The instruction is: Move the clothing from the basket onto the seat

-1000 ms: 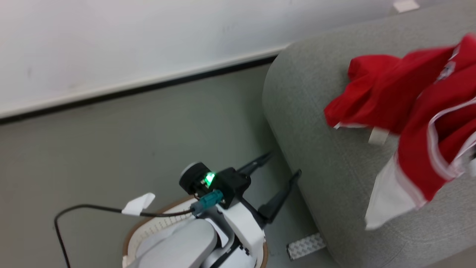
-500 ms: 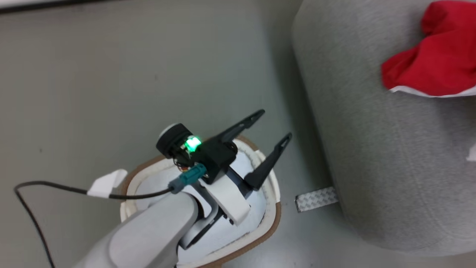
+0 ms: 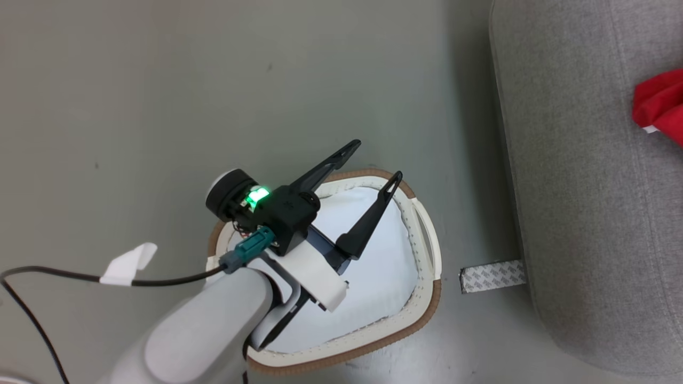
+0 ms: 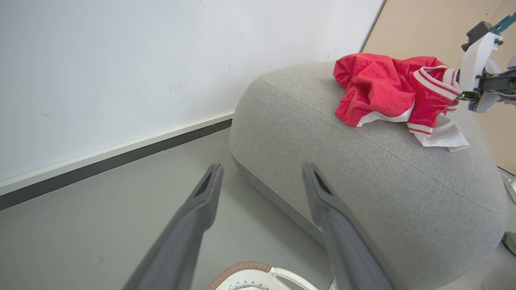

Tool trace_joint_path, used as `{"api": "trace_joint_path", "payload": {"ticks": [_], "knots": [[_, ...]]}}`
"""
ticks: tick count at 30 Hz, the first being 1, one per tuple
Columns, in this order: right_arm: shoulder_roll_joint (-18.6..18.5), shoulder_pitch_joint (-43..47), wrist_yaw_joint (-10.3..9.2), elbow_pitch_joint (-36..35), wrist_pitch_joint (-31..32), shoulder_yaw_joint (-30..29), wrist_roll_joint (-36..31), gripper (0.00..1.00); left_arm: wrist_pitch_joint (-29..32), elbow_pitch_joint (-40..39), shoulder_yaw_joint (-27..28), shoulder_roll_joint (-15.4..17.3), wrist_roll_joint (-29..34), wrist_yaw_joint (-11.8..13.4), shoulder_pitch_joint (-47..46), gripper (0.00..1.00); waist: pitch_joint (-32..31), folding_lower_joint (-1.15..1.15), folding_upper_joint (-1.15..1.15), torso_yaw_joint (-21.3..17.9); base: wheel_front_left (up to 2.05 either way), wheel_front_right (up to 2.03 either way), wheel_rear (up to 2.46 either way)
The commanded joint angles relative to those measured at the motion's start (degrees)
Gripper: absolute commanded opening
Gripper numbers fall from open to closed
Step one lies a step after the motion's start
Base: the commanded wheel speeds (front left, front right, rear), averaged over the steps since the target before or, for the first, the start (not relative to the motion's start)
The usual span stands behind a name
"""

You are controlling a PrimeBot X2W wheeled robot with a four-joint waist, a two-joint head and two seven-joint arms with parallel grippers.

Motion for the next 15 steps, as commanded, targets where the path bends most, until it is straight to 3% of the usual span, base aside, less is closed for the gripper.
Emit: {"api": "trace_joint_path", "payload": {"ticks": [1, 2, 3, 5, 15], "knots": [[-0.74, -0.66, -0.13, 0.83, 0.55, 0.68, -0.22, 0.25, -0.65, 0.36, 0.01, -0.25, -0.34, -0.06, 0.64, 1.0, -1.15, -0.02, 0.0, 0.23, 0.0, 0.0, 0.0], [-0.72, -0.62, -0.13, 0.73, 0.84, 1.34, 0.03, 0.47, -0.77, 0.69, -0.05, -0.4, -0.55, -0.08, 0.71, 1.0, -1.75, -0.02, 0.0, 0.26, 0.0, 0.0, 0.0], [-0.82, -0.58, -0.13, 0.45, 0.94, 1.75, 0.63, 0.75, -0.86, 1.06, -0.07, -0.67, -0.74, -0.09, 0.88, 1.0, -2.45, -0.02, 0.0, 0.28, 0.0, 0.0, 0.0], [-1.25, 0.18, -0.13, 0.72, 2.22, 2.39, 1.59, 1.0, -1.29, 1.94, -0.2, -1.37, -1.71, -0.22, 1.62, 1.0, -4.59, -0.02, 0.0, 0.39, 0.0, 0.0, 0.0], [-5.69, 7.85, -0.13, -0.39, 18.88, 8.66, 4.1, 1.0, -4.44, 7.35, 0.23, -4.47, -4.82, 0.57, 7.28, 1.0, -20.48, -0.02, 0.0, 1.85, 0.0, 0.0, 0.0]]}}
